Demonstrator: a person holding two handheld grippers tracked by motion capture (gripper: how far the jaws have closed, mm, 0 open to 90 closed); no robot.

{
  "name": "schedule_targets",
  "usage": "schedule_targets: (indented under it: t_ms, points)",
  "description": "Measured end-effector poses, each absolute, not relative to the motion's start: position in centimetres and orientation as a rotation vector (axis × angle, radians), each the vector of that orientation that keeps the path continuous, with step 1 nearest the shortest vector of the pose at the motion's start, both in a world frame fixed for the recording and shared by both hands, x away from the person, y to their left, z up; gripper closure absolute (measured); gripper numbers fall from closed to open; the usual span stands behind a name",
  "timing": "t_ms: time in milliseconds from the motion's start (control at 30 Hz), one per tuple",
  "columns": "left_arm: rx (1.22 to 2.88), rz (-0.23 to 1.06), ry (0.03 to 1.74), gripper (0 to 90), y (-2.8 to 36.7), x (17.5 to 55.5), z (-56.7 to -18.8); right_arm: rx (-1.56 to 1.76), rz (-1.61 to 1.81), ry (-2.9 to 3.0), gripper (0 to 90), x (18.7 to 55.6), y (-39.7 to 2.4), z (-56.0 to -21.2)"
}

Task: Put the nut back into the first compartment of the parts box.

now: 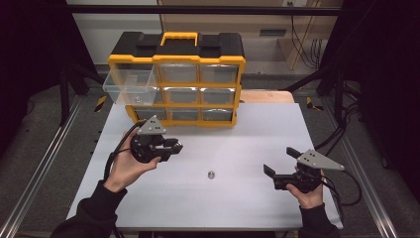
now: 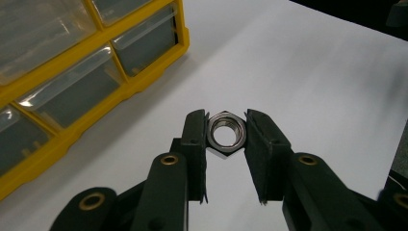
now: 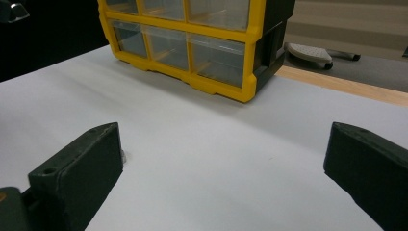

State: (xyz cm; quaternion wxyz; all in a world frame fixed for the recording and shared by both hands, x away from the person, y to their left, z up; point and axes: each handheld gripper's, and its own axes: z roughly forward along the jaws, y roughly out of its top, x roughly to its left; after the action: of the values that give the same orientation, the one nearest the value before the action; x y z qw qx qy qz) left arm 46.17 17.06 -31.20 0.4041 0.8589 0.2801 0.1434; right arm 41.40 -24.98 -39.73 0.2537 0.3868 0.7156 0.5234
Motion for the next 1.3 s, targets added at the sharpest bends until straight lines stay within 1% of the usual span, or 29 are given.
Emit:
schedule_targets:
  t_ms: [867,1300]
  points:
    - [2.107,0.446,0.734,69.3,20.1,46.2,-25.8,1.052,1.423,1.946,0.5,41.4,-24.9,-39.7]
    - [2.095,0.492,0.759,69.3,21.6,46.9,-23.1,1.052,1.424,1.944,0.5,41.4,-24.9,-39.7]
